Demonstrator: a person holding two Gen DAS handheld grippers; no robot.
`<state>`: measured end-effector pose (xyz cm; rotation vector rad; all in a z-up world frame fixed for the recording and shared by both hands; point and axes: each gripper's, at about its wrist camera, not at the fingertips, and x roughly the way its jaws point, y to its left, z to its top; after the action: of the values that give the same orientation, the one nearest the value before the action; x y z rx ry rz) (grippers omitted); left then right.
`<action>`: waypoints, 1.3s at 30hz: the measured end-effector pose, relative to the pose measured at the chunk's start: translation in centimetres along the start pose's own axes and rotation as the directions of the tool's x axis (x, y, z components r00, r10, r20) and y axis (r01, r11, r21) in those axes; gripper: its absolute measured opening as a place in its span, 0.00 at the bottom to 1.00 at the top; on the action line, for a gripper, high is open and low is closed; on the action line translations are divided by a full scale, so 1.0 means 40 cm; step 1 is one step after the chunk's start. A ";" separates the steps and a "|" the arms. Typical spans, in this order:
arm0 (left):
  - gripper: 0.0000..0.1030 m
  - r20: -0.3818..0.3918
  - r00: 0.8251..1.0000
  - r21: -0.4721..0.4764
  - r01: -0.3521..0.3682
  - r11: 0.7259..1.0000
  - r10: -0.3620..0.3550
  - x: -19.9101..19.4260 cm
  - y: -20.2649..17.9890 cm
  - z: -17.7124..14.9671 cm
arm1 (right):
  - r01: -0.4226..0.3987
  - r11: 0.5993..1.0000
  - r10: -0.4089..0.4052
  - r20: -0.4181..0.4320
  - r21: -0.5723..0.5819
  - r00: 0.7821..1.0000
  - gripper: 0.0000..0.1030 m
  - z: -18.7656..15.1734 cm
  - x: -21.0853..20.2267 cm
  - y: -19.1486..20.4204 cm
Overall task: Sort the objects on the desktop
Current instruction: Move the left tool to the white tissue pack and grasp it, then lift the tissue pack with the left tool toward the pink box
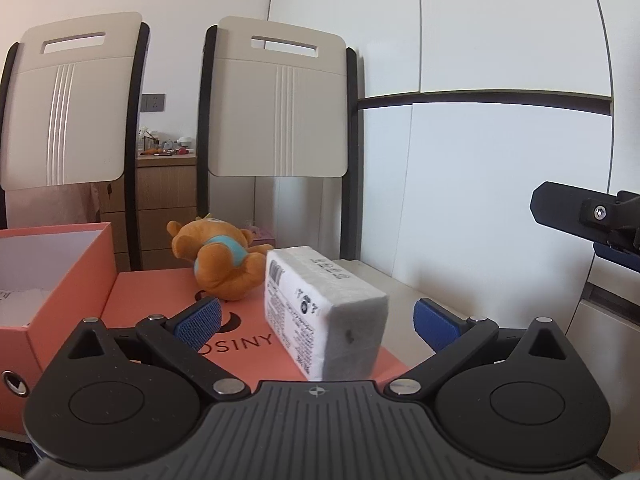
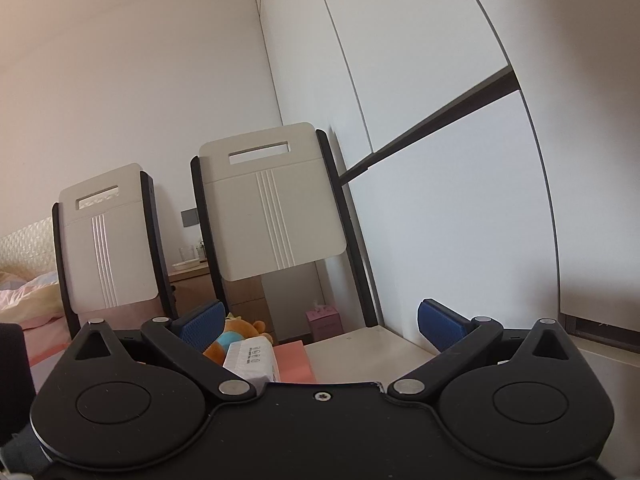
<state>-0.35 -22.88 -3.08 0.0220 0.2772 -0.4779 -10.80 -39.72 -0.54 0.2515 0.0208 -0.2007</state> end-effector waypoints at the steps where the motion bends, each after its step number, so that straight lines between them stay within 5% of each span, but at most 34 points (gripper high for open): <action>1: 1.00 0.008 1.000 0.002 0.002 1.000 -0.002 0.008 -0.011 -0.002 | 0.001 1.000 -0.001 -0.002 0.006 1.000 0.99 -0.001 0.000 -0.003; 17: 1.00 -0.050 0.993 -0.067 -0.107 0.992 0.104 0.177 -0.073 -0.035 | 0.017 0.997 -0.015 -0.036 0.070 0.999 0.99 -0.011 0.003 -0.041; 27: 0.99 -0.138 0.971 -0.136 -0.211 0.968 0.193 0.243 -0.053 -0.023 | -0.072 0.990 0.078 -0.053 0.119 0.996 0.99 -0.005 0.001 -0.036; 32: 0.86 -0.133 0.965 -0.117 -0.241 0.963 0.225 0.248 -0.042 -0.017 | -0.127 0.978 0.136 -0.041 0.168 0.990 0.99 0.001 -0.003 -0.036; 35: 0.73 -0.156 0.964 -0.158 -0.242 0.957 0.217 0.249 -0.019 -0.022 | -0.118 0.976 0.126 -0.034 0.181 0.991 0.99 0.003 -0.010 -0.044; 39: 0.68 -0.176 0.964 -0.198 -0.231 0.953 0.197 0.247 0.004 -0.016 | -0.093 0.976 0.101 -0.030 0.199 0.994 0.99 0.002 -0.018 -0.056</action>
<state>7.96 -27.14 -6.36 -0.1238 0.4736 -0.2271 -11.95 -41.73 -0.97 0.4533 0.0282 -0.0999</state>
